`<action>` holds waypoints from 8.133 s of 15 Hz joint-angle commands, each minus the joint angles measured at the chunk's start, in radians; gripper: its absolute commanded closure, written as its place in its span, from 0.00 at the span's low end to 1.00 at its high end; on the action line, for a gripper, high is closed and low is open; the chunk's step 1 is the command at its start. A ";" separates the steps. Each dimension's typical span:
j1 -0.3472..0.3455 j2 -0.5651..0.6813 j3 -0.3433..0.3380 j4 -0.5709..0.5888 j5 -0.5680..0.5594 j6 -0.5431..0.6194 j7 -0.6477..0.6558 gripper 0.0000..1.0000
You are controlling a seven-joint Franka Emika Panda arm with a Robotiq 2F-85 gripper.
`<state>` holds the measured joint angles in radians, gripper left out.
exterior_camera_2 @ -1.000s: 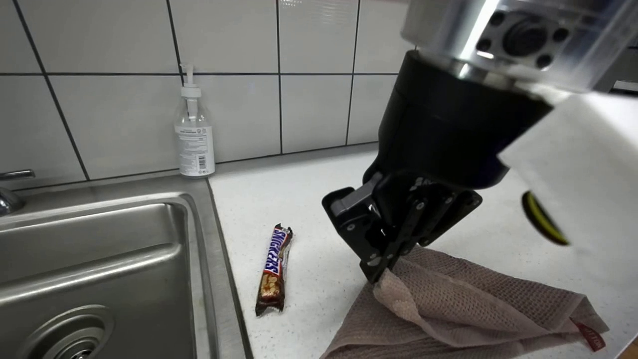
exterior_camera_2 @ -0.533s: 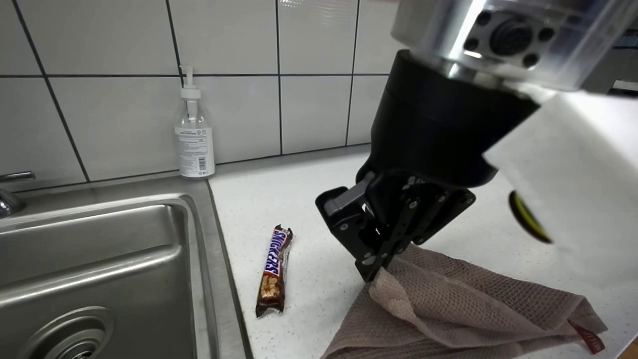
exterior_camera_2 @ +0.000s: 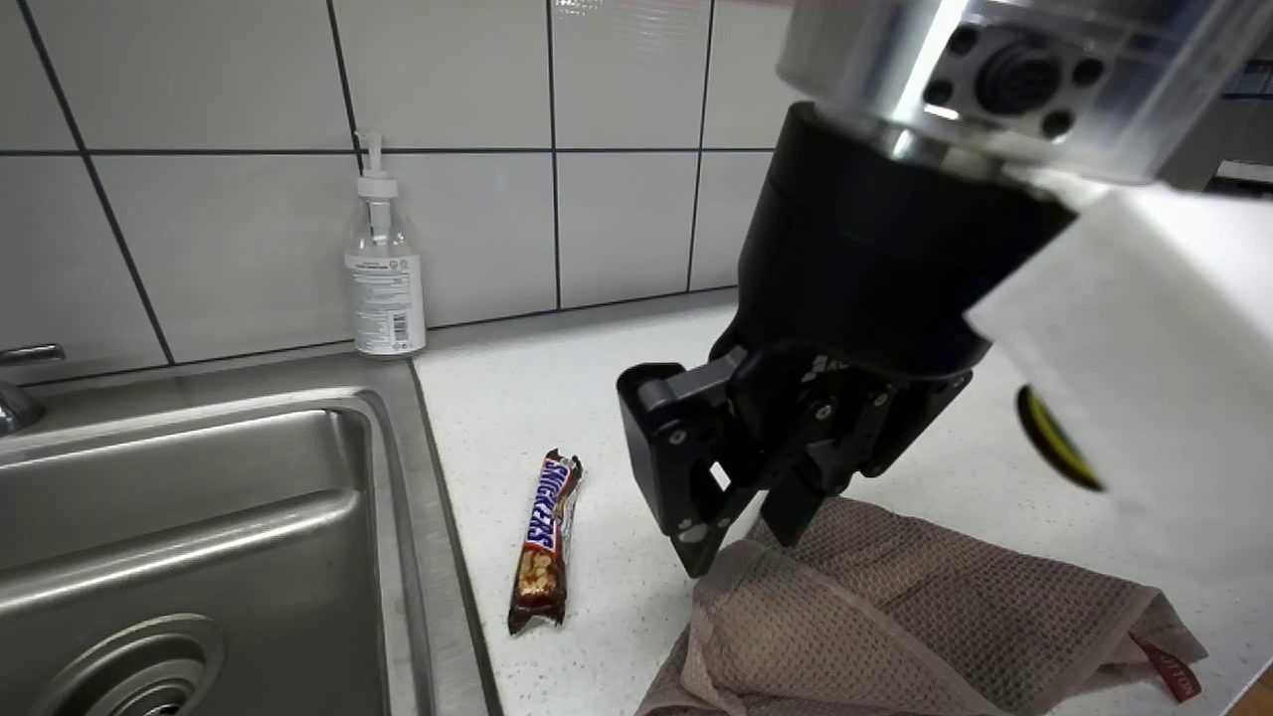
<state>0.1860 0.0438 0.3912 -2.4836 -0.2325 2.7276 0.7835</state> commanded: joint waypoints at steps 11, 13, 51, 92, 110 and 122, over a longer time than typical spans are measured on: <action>0.070 0.007 -0.063 0.001 0.115 -0.067 -0.058 0.00; 0.074 0.018 -0.072 0.000 0.158 -0.049 -0.083 0.00; 0.096 0.099 -0.125 -0.006 0.452 -0.007 -0.267 0.00; 0.108 0.077 -0.131 -0.015 0.433 -0.012 -0.319 0.00; 0.093 0.052 -0.157 -0.026 0.449 0.040 -0.314 0.00; 0.066 0.003 -0.197 -0.058 0.420 0.021 -0.361 0.00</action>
<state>0.2703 0.1000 0.1948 -2.5095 0.1965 2.7606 0.4571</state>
